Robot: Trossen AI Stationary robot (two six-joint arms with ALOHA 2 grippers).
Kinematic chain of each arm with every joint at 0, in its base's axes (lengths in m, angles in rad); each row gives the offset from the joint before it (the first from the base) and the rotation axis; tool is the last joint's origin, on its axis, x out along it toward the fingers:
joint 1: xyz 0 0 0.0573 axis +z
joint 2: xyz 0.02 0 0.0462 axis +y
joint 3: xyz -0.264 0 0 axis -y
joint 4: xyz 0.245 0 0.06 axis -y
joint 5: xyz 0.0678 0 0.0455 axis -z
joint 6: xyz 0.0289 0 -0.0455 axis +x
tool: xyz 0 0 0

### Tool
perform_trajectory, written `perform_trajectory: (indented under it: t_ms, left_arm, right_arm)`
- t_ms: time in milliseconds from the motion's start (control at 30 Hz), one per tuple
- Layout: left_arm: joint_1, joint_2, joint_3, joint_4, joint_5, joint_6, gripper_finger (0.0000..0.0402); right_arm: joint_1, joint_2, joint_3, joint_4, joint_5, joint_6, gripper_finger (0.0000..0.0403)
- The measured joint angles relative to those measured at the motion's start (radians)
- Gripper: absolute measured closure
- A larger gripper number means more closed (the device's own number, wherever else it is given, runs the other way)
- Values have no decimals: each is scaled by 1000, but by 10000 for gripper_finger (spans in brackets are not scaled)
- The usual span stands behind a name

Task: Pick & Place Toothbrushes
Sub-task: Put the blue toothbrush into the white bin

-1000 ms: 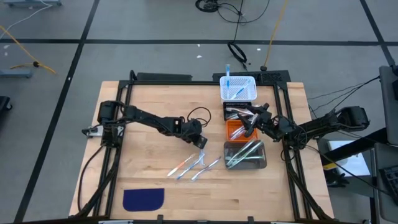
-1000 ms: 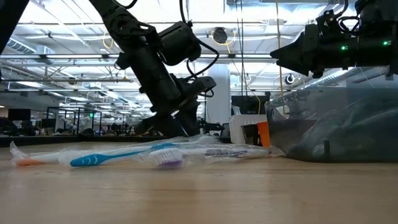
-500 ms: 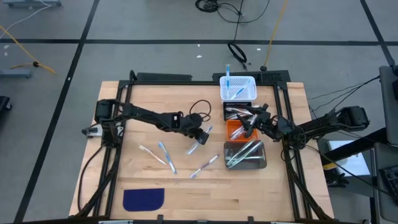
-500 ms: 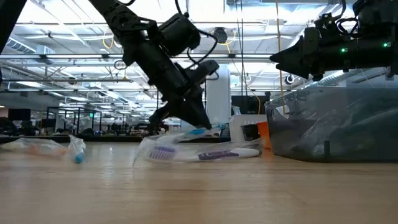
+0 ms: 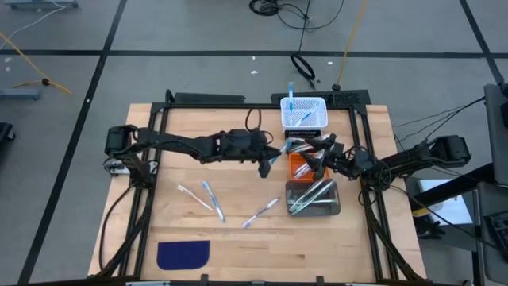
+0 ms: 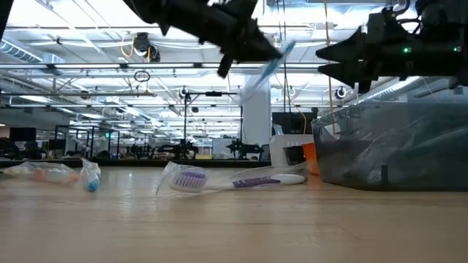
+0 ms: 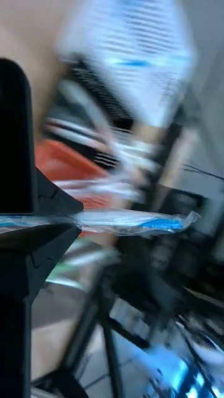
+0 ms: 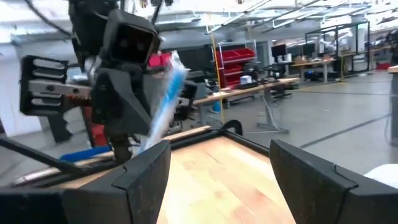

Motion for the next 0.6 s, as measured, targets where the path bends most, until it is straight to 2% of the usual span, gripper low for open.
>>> perform_trajectory:
  t_ms: [200,600]
  left_arm:
    - [-10,4,17,133,0,114,398]
    - [-19,30,16,232,-8,166,397]
  right_arm:
    - [0,0,37,-15,-97,61,138]
    - [0,25,100,-16,-123,109,138]
